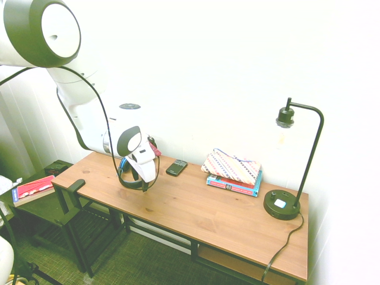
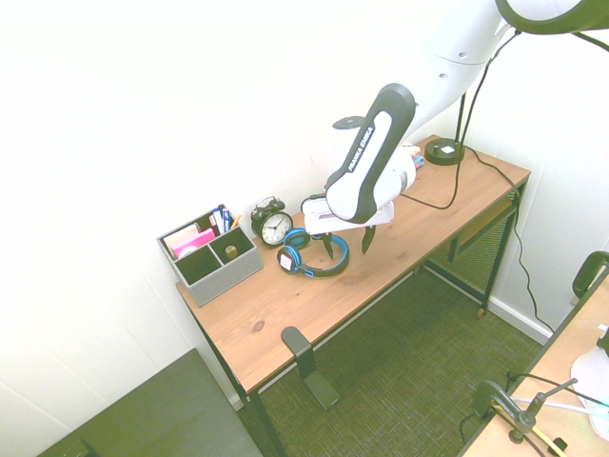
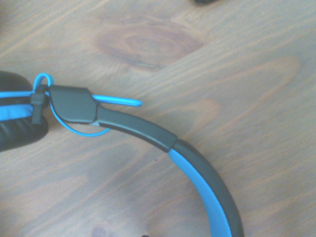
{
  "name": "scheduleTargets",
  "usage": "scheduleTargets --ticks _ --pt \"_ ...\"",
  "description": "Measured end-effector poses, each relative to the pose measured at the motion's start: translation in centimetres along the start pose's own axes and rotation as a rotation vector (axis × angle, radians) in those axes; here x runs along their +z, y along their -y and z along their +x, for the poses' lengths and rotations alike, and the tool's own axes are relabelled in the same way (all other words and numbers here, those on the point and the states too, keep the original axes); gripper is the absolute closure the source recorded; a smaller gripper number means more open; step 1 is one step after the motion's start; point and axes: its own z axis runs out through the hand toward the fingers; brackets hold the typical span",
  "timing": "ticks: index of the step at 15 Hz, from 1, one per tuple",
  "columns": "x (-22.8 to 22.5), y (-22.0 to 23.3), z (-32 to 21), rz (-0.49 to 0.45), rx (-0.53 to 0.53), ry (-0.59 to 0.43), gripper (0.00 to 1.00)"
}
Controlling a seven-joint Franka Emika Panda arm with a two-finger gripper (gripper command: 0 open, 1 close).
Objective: Hang the headphone
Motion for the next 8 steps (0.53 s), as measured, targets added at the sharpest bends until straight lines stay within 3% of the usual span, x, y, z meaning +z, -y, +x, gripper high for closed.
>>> scheduleTargets --ticks 8 --pt "0.40 -0.16 -0.90 -0.008 -0.014 0.008 1.00"
